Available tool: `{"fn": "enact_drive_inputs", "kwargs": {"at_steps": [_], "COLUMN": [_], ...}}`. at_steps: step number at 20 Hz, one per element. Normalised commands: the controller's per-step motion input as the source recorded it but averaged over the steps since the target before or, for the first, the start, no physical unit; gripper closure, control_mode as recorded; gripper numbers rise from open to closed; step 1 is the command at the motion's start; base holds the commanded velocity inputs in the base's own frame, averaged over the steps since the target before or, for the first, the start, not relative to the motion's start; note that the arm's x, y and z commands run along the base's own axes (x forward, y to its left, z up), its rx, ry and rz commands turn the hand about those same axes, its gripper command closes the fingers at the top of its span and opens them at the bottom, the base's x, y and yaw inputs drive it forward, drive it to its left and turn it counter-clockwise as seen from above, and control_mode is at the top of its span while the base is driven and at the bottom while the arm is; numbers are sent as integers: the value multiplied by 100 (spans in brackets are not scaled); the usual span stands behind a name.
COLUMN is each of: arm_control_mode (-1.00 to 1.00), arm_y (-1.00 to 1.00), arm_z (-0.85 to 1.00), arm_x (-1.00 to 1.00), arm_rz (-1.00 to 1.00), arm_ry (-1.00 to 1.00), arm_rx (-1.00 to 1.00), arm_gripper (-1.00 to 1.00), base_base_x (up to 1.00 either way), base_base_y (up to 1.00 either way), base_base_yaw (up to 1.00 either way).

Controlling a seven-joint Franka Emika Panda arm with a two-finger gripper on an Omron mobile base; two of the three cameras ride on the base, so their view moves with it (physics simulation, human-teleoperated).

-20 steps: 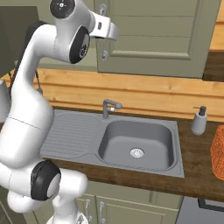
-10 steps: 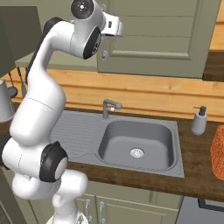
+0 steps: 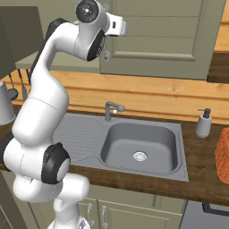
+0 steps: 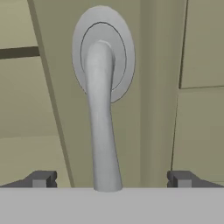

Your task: Open the cabinet, pick up the bread from the cabinet and place it in the basket. Then move the basket to the dining counter.

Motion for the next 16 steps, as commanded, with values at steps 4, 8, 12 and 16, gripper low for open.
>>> {"fn": "enact_drive_inputs", "kwargs": {"at_steps": [4,8,12,16], "arm_control_mode": [-100,-100,-100,-100], "arm_y": [-4,0,-10,-49], "arm_z": [-4,0,3,-8], "arm_x": [11,0,-5,-38], "arm_rz": [0,0,0,0], "arm_ry": [-2,0,5,13], "arm_rx": [0,0,-1,-13], "arm_gripper": [100,100,100,100], "base_base_x": [0,0,0,0], "base_base_y": [0,0,0,0], "base_base_yaw": [0,0,0,0]}}
